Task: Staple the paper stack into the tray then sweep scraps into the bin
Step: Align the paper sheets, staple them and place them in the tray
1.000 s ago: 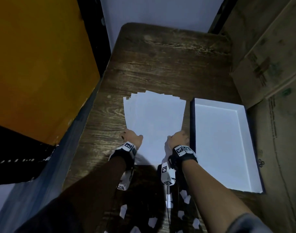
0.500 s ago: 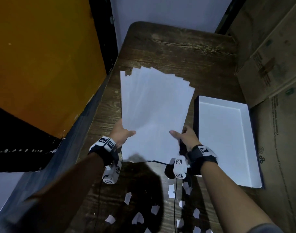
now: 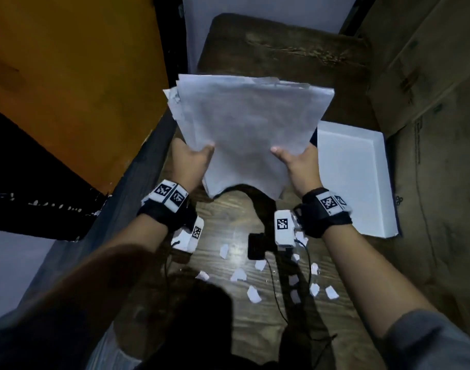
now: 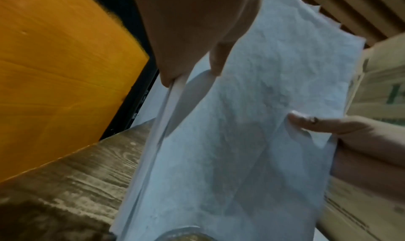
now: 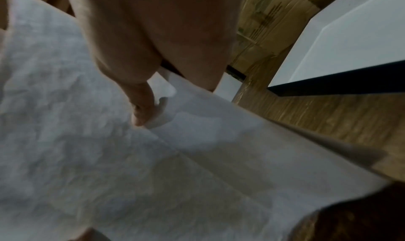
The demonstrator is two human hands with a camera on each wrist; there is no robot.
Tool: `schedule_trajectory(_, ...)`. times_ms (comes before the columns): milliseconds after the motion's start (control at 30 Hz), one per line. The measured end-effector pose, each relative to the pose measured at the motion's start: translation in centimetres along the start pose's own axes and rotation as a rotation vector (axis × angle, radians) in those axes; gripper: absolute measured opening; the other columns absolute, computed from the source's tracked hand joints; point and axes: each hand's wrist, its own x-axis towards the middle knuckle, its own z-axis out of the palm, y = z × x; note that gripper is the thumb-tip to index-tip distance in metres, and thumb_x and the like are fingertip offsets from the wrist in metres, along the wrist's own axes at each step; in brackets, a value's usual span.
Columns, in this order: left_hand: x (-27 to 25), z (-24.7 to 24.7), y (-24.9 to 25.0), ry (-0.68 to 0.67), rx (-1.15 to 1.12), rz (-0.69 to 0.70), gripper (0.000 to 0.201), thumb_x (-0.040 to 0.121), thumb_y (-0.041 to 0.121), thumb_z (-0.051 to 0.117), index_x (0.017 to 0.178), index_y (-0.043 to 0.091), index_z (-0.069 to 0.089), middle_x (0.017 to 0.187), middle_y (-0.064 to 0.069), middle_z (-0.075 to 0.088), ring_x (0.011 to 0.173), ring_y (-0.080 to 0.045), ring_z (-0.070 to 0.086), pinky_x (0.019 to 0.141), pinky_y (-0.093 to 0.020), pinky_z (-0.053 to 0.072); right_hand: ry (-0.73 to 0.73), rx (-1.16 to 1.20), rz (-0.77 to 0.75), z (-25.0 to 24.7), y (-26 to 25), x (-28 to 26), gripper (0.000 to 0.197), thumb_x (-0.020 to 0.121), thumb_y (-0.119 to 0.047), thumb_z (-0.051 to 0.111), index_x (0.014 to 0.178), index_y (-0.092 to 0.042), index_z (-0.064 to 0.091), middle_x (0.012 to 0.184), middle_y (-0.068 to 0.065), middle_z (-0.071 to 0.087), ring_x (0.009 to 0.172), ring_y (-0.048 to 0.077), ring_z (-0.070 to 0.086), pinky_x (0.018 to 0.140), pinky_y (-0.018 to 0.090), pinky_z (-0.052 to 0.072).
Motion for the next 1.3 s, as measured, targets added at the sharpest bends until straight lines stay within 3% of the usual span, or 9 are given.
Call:
schedule_trajectory(67,-0.6,-1.3,0.0,0.013,0.057,-0.007,0.022,0.08,-0.006,0.065,0.07,0.01,0.056,0.065,0.005,0.058,0.055,0.005,0.059,0.049,-0.021,0.046,-0.025,0.031,0.006,0.2,0.0,-1.0,0.03,0.078,-0.001,0.074,0.101,-0.017,0.065,0.098,-0.003,0.071,0.087,0.005,0.07,0.082,0.023,0.055)
schedule_trajectory(167,-1.2,-3.3,0.0,-0.099,0.006,-0.046,0.035,0.076,-0.016,0.064,0.101,0.007,0.06,0.099,-0.01,0.069,0.094,-0.02,0.067,0.08,-0.033,0.059,-0.077,0.007,0.018,-0.4,0.4,-1.8,0.035,0.075,0.001,0.076,0.105,-0.014,0.064,0.103,0.005,0.07,0.09,0.009,0.069,0.079,0.021,0.054)
schedule_trajectory(267,-1.7,-4.3,-0.2,-0.232,0.04,-0.059,0.041,0.07,-0.014,0.062,0.109,-0.003,0.062,0.11,-0.024,0.068,0.102,-0.033,0.068,0.09,-0.054,0.055,-0.086,0.022,0.06,-0.2,0.9,-2.7,0.036,0.077,0.01,0.067,0.102,-0.015,0.062,0.098,0.004,0.069,0.086,0.009,0.069,0.074,0.024,0.054)
schedule_trajectory(367,-1.4,-5.1,0.1,-0.263,0.036,-0.023,0.057,0.061,-0.005,0.06,0.118,-0.002,0.061,0.112,-0.021,0.068,0.105,-0.031,0.067,0.092,-0.053,0.054,-0.052,0.052,0.058,-0.2,0.9,-2.8,0.034,0.076,0.017,0.057,0.101,-0.006,0.063,0.092,0.006,0.069,0.085,0.013,0.069,0.073,0.028,0.055)
schedule_trajectory(500,-1.7,-5.5,0.5,-0.362,0.007,-0.074,0.059,0.065,-0.01,0.063,0.12,0.007,0.053,0.115,-0.015,0.063,0.112,-0.03,0.061,0.097,-0.047,0.05,-0.046,0.094,0.086,-0.5,0.7,-3.0,0.04,0.077,0.02,0.053,0.096,-0.014,0.06,0.09,0.001,0.07,0.083,0.008,0.069,0.07,0.022,0.055)
schedule_trajectory(667,-2.3,-4.9,0.7,-0.438,-0.002,0.007,0.055,0.06,0.006,0.073,0.109,0.028,0.063,0.109,-0.004,0.067,0.107,-0.022,0.064,0.099,-0.045,0.05,-0.166,0.007,0.124,0.7,0.9,-3.4,0.043,0.071,0.006,0.068,0.109,-0.01,0.058,0.108,0.018,0.065,0.102,0.026,0.064,0.085,0.039,0.056)
schedule_trajectory(900,-1.9,-5.8,-0.3,-0.386,-0.079,-0.092,0.044,0.058,0.007,0.065,0.094,0.03,0.069,0.1,-0.003,0.068,0.104,-0.026,0.064,0.097,-0.049,0.05,-0.176,-0.017,0.196,0.6,2.1,-3.6,0.044,0.07,0.013,0.066,0.105,-0.012,0.06,0.103,0.01,0.067,0.104,0.027,0.064,0.091,0.043,0.053)
schedule_trajectory(1067,-1.3,-7.5,-0.8,-0.412,-0.05,-0.08,0.059,0.062,-0.012,0.055,0.118,0.005,0.058,0.108,-0.018,0.066,0.104,-0.031,0.064,0.091,-0.047,0.049,-0.189,-0.008,0.174,0.0,1.8,-3.4,0.048,0.074,0.019,0.062,0.101,-0.021,0.059,0.099,0.001,0.067,0.097,0.013,0.064,0.085,0.031,0.053)
schedule_trajectory(1300,-1.0,-7.1,-1.5,-0.457,-0.083,-0.032,0.061,0.061,-0.013,0.053,0.101,0.03,0.071,0.099,0.002,0.072,0.099,-0.02,0.067,0.087,-0.038,0.055,-0.218,0.002,0.117,1.2,1.9,-3.2,0.045,0.074,0.019,0.061,0.097,-0.019,0.063,0.095,0.004,0.067,0.091,0.013,0.066,0.083,0.032,0.055)
